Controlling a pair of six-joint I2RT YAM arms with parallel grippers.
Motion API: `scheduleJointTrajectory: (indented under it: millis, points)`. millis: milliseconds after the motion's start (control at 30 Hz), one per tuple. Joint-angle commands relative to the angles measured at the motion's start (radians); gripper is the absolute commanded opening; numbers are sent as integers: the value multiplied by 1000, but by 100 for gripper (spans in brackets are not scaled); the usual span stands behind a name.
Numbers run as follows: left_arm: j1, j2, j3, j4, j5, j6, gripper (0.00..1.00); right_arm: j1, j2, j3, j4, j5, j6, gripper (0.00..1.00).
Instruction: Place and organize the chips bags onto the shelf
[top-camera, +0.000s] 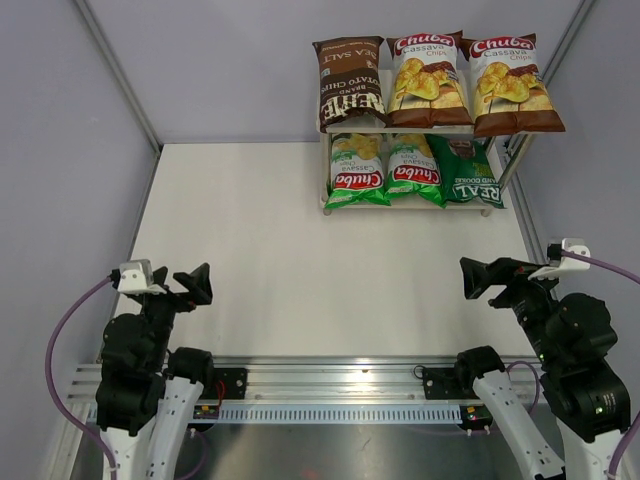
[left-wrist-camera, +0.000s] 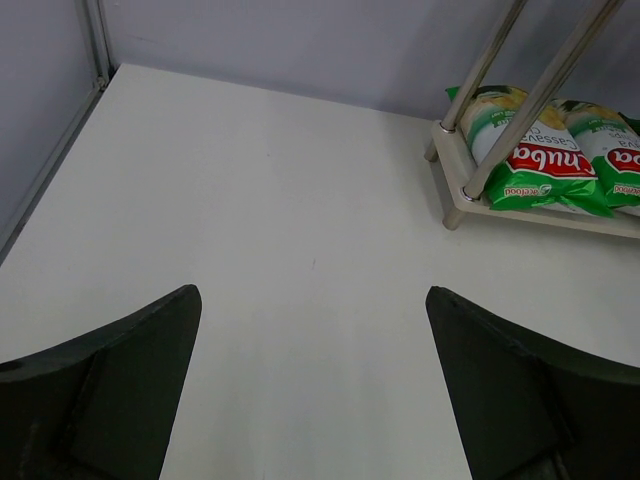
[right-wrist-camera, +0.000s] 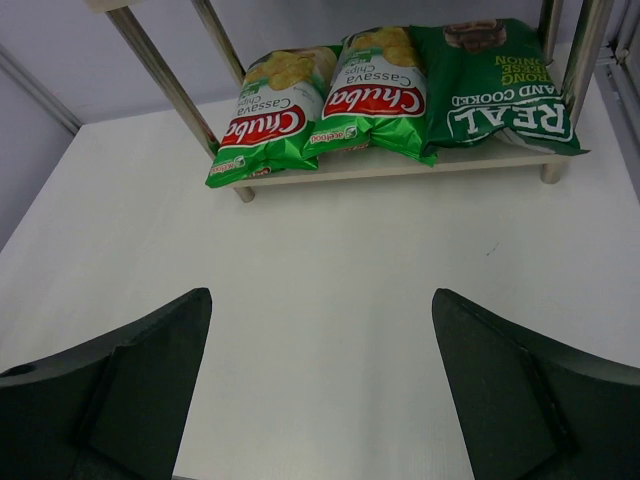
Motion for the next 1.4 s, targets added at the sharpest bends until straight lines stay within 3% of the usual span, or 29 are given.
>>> scheduleJointTrajectory:
  millis: [0, 133, 333, 1367]
  points:
    - [-1, -10, -9, 63, 67, 35, 99, 8, 11, 31, -17, 60, -82, 99]
    - [-1, -8, -15, 62, 44, 35, 99, 7, 15, 11, -37, 164, -122, 99]
    - [1, -22, -40, 61, -29, 12, 99, 8, -4, -21, -4, 71, -155, 100]
    - [1, -11, -52, 80, 12, 23, 99, 7, 6, -90, 56, 97, -105, 99]
